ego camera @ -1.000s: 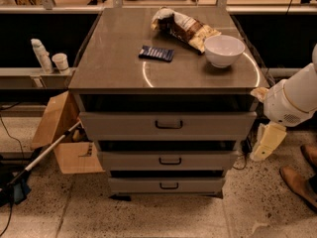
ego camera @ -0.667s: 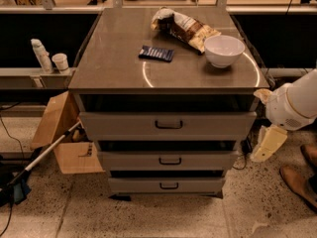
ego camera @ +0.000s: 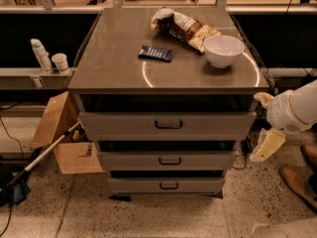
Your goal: Open top drawer
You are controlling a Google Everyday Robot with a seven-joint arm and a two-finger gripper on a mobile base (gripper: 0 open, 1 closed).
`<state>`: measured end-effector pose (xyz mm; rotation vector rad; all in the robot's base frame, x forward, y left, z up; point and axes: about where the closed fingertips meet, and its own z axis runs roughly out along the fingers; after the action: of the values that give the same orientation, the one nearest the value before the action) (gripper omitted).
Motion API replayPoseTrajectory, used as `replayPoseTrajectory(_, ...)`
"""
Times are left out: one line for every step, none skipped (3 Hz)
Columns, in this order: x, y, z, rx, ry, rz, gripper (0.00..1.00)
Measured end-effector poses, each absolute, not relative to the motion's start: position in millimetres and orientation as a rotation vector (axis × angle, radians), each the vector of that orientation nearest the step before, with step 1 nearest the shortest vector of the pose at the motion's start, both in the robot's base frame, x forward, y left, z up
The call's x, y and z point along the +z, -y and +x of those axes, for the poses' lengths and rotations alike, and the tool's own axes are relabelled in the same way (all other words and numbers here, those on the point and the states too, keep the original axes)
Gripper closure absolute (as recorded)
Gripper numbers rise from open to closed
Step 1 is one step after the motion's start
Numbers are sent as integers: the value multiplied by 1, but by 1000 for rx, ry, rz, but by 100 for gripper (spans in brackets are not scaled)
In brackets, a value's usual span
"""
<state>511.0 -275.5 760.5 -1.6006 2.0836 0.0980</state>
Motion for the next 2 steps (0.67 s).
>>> replayPoseTrajectory(746,285,520,161,-2096,-1574,0)
replayPoseTrajectory(736,291,527,200,-2104,-1554,0)
